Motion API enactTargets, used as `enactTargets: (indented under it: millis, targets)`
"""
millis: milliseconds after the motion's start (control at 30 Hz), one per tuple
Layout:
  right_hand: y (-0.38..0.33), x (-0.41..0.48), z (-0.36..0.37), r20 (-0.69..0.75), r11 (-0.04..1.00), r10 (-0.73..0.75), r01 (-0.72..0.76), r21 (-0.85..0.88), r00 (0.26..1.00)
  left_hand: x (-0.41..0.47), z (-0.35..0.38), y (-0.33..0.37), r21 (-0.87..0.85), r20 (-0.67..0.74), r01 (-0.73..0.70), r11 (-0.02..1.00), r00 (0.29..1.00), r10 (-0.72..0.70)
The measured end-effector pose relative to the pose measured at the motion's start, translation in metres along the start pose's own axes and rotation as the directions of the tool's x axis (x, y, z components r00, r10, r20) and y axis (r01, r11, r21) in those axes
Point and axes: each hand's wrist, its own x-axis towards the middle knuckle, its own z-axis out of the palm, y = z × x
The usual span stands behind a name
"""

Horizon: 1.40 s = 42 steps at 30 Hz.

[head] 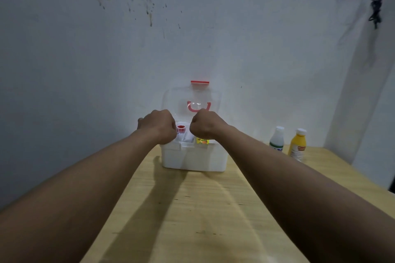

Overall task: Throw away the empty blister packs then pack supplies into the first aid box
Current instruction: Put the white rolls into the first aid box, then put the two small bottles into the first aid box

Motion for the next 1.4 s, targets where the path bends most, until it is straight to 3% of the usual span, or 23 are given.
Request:
enactTargets:
  millis: [333, 667, 967, 1167, 1400]
  targets:
    - [0.032, -0.028, -0.035, -0.098, 0.998, 0.015, -0.022, -0.062, 0.995, -0.017, -0.004, 0.038, -0.076, -0.108, -0.118, 0.99, 0.988, 0.11]
    - [0.103, -0.076, -0.092, -0.277, 0.97, 0.079, -0.138, -0.201, 0.958, -0.033, 0.001, 0.123, -0.179, -0.273, -0.371, 0.911, 0.909, 0.316]
    - [0.198, -0.087, -0.121, -0.333, 0.945, 0.155, -0.239, -0.226, 0.93, -0.023, 0.061, 0.201, -0.243, -0.149, -0.499, 0.832, 0.867, 0.476]
    - [0.253, -0.08, -0.115, -0.275, 0.96, 0.143, -0.201, -0.197, 0.951, -0.006, 0.096, 0.238, -0.276, -0.05, -0.509, 0.816, 0.855, 0.516]
    - [0.288, -0.069, -0.098, -0.317, 0.993, 0.101, -0.116, -0.028, 0.943, 0.007, 0.134, 0.253, -0.39, -0.128, -0.479, 0.786, 0.874, 0.469]
